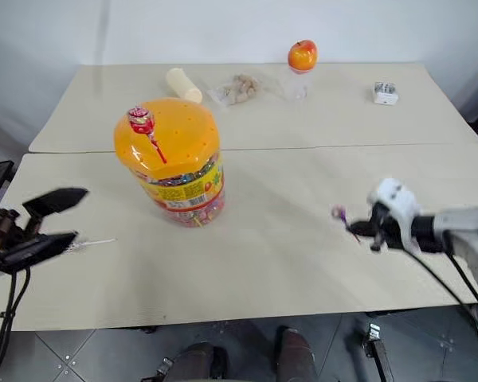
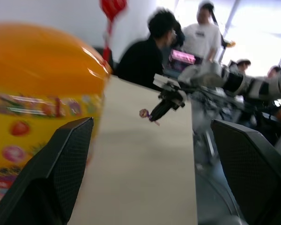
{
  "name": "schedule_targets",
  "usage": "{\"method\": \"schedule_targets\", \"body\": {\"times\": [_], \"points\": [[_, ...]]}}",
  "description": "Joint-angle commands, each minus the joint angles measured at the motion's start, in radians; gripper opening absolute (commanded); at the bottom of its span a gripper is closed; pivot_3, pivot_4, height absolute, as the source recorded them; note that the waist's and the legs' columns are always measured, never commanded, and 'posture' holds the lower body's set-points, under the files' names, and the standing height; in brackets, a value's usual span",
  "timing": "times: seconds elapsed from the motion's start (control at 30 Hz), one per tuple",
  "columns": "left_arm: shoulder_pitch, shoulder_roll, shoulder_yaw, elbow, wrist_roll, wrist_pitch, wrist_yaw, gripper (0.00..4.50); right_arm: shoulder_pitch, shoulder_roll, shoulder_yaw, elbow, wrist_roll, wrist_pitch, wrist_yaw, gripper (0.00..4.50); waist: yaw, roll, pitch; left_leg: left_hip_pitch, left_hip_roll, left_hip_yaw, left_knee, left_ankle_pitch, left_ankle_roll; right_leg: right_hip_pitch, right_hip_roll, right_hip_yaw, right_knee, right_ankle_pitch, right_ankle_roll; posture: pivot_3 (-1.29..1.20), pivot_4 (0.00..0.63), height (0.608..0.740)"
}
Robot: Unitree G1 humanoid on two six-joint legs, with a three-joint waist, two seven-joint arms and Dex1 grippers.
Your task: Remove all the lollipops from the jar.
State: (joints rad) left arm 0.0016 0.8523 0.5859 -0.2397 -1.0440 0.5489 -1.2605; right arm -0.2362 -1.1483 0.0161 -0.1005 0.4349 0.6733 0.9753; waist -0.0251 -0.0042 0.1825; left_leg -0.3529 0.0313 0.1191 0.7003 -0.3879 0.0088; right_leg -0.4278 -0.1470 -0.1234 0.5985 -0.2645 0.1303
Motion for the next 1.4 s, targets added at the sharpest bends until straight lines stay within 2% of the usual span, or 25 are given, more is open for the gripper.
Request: {"method": "schedule_targets", "body": {"times": [0.03,0.13,0.27,0.37,0.43,0.5,0.57,0.7,0.8,0.97,1.13,1.23,1.33,1.4], "points": [[-0.021,-0.001,-0.006,0.006,0.048,-0.054,-0.022,4.27,-0.006,0.041,-0.038,0.064,-0.046,-0.071,-0.016,0.02,-0.005,0.0,0.0,0.001,0.0,0.001,0.0,0.001,0.0,0.0,0.0,0.001,0.0,0.001,-0.001,0.0,0.15,0.74],[-0.02,-0.005,-0.006,0.005,0.055,-0.059,-0.022,4.27,0.001,0.038,-0.036,0.102,-0.063,-0.109,0.032,0.71,-0.003,0.001,0.0,0.002,0.0,0.001,0.0,0.001,0.0,-0.001,0.0,0.002,0.001,0.001,-0.001,0.0,0.15,0.74],[-0.02,-0.017,0.007,0.003,0.043,-0.053,-0.003,4.27,-0.012,0.059,-0.069,0.124,-0.054,-0.202,0.092,2.0,-0.001,0.001,0.0,0.0,0.001,-0.001,-0.002,0.0,-0.001,-0.002,0.0,0.0,0.002,0.001,-0.001,0.0,0.15,0.74],[-0.023,-0.042,0.054,0.003,-0.011,-0.027,0.057,4.27,-0.072,0.174,-0.187,0.12,0.1,-0.392,0.238,3.0,0.0,0.001,0.0,0.0,0.001,-0.001,-0.002,0.0,-0.001,-0.002,0.0,-0.001,0.001,0.001,-0.001,0.0,0.15,0.74],[-0.019,-0.064,0.093,0.012,-0.039,-0.014,0.102,4.27,-0.146,0.262,-0.236,0.067,0.217,-0.386,0.259,3.62,-0.006,0.001,0.0,0.0,0.001,-0.001,-0.001,0.0,-0.001,-0.001,0.0,0.0,0.0,0.002,-0.001,0.0,0.15,0.74],[-0.011,-0.092,0.131,0.028,-0.069,-0.005,0.149,4.27,-0.23,0.338,-0.228,-0.011,0.298,-0.324,0.213,3.62,-0.007,0.001,0.0,0.001,0.001,-0.001,0.0,0.001,0.0,-0.001,0.0,0.001,0.002,0.002,-0.001,0.0,0.15,0.74],[-0.001,-0.117,0.161,0.038,-0.08,-0.007,0.185,4.27,-0.316,0.403,-0.165,-0.096,0.34,-0.265,0.181,3.62,-0.004,0.001,0.0,0.002,0.002,-0.001,0.0,0.0,-0.001,-0.001,0.0,0.0,0.005,0.002,-0.001,0.0,0.15,0.74],[-0.011,-0.151,0.205,0.052,-0.111,-0.013,0.242,4.27,-0.498,0.56,-0.029,-0.12,0.297,-0.24,0.112,3.62,-0.002,0.001,0.0,0.001,0.002,-0.005,0.0,0.0,-0.002,-0.002,0.0,-0.003,0.009,0.002,-0.001,0.0,0.15,0.74],[-0.002,-0.174,0.214,0.049,-0.104,-0.03,0.253,4.27,-0.611,0.665,0.075,-0.069,0.208,-0.243,0.063,3.62,-0.001,0.001,0.0,0.0,0.002,-0.006,0.001,0.0,-0.002,-0.003,-0.001,-0.004,0.01,0.002,-0.001,0.0,0.15,0.74],[0.042,-0.224,0.21,-0.006,-0.095,-0.06,0.259,4.27,-0.706,0.779,0.197,-0.004,0.084,-0.24,0.014,3.62,-0.006,0.0,-0.001,0.0,0.001,-0.009,0.001,0.0,-0.002,-0.002,-0.001,-0.007,0.012,0.002,-0.001,0.0,0.15,0.74],[0.041,-0.251,0.214,-0.033,-0.111,-0.087,0.289,4.27,-0.726,0.823,0.237,0.004,0.049,-0.225,0.015,3.62,-0.007,-0.001,-0.001,0.0,0.001,-0.011,0.001,0.0,-0.002,-0.001,-0.001,-0.008,0.012,0.002,-0.001,0.0,0.15,0.74],[0.041,-0.28,0.227,-0.061,-0.146,-0.097,0.33,4.27,-0.748,0.889,0.249,0.02,0.036,-0.22,-0.016,3.62,-0.013,-0.001,-0.001,0.001,0.001,-0.01,0.002,0.0,-0.003,-0.001,-0.001,-0.008,0.012,0.002,-0.001,0.0,0.15,0.74],[0.062,-0.3,0.229,-0.081,-0.169,-0.094,0.348,4.27,-0.77,0.938,0.242,0.033,0.032,-0.22,-0.034,3.03,-0.026,-0.001,-0.001,0.001,0.002,-0.011,0.001,0.0,-0.004,-0.001,-0.001,-0.008,0.014,0.001,-0.002,0.0,0.15,0.74],[0.069,-0.3,0.221,-0.082,-0.165,-0.096,0.346,4.27,-0.774,0.946,0.238,0.04,0.024,-0.22,-0.031,2.36,-0.03,-0.001,-0.001,0.001,0.002,-0.012,0.001,0.0,-0.004,-0.001,-0.001,-0.008,0.014,0.001,-0.002,0.0,0.15,0.74]]}}
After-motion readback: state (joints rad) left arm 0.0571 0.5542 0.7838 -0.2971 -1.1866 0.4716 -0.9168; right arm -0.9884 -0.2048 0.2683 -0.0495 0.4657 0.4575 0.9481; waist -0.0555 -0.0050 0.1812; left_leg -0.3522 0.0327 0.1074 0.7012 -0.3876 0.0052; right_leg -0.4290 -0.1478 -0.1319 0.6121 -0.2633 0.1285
